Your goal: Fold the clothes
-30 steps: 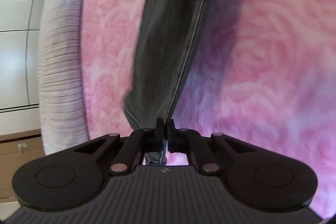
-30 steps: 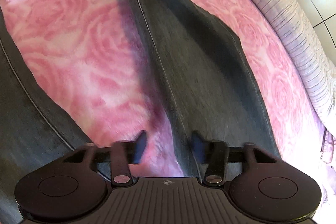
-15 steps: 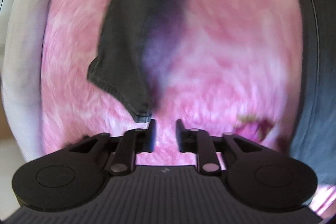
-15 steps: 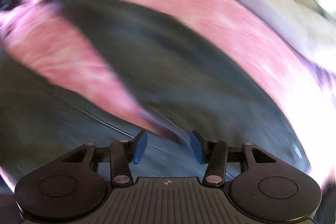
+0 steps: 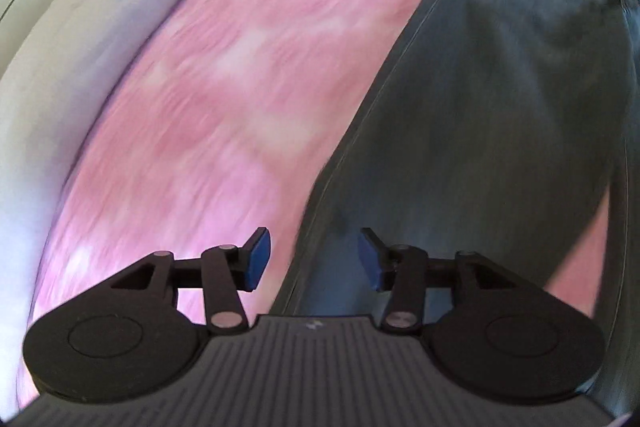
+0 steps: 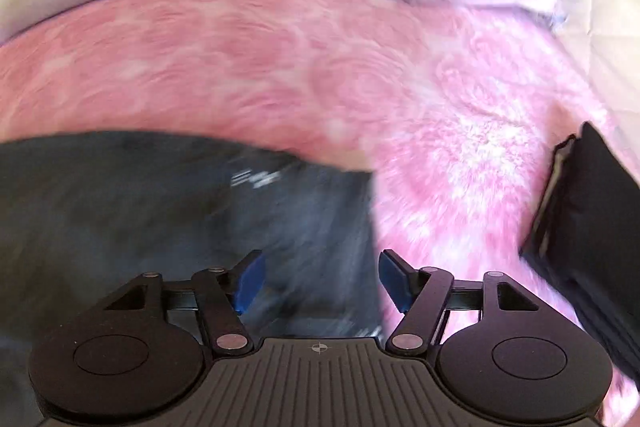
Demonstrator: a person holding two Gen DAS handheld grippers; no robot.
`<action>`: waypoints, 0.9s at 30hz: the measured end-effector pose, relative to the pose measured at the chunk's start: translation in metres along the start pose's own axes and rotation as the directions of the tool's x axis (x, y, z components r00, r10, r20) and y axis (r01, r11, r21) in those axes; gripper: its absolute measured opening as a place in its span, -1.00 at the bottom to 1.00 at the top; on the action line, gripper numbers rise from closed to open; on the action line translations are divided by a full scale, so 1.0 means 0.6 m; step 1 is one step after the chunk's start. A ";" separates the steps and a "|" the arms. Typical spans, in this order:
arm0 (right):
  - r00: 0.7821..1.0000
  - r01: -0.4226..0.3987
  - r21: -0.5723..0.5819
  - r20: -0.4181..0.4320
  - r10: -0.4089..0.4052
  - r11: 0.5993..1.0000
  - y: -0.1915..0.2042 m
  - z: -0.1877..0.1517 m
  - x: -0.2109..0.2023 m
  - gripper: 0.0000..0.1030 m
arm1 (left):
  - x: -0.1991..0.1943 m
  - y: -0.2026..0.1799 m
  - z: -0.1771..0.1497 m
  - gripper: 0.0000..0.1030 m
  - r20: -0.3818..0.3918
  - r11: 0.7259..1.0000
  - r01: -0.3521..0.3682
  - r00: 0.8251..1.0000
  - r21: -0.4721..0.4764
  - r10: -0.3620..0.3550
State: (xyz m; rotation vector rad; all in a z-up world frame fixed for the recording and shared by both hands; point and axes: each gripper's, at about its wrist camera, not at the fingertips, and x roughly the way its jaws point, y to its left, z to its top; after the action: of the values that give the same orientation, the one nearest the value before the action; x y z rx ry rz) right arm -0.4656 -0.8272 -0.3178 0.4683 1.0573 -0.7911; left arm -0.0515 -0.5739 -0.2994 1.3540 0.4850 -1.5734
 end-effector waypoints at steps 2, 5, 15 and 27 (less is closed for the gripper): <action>0.998 -0.060 0.029 -0.008 0.060 0.998 -0.033 0.017 0.042 0.30 | 0.033 -0.026 0.039 -0.10 -0.028 0.999 0.000 1.000 0.053 0.001; 0.976 -0.212 0.094 -0.025 0.215 0.973 -0.085 0.027 0.092 0.24 | 0.087 -0.054 0.073 -0.25 -0.107 0.987 0.015 0.994 0.162 0.002; 0.949 -0.314 0.022 0.044 0.313 0.949 -0.103 0.108 0.071 -0.59 | 0.077 -0.008 0.093 -0.92 -0.102 1.000 0.012 0.995 0.001 -0.012; 0.957 -0.288 0.122 0.084 0.279 0.950 -0.104 -0.029 -0.053 -0.08 | -0.006 -0.042 0.127 -0.50 -0.040 0.993 -0.036 0.999 -0.117 0.031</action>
State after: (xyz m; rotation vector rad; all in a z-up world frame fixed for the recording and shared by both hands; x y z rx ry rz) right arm -0.5320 -0.8446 -0.2954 0.6872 0.8544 -0.6179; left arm -0.1130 -0.6218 -0.2799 1.2982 0.5664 -1.4709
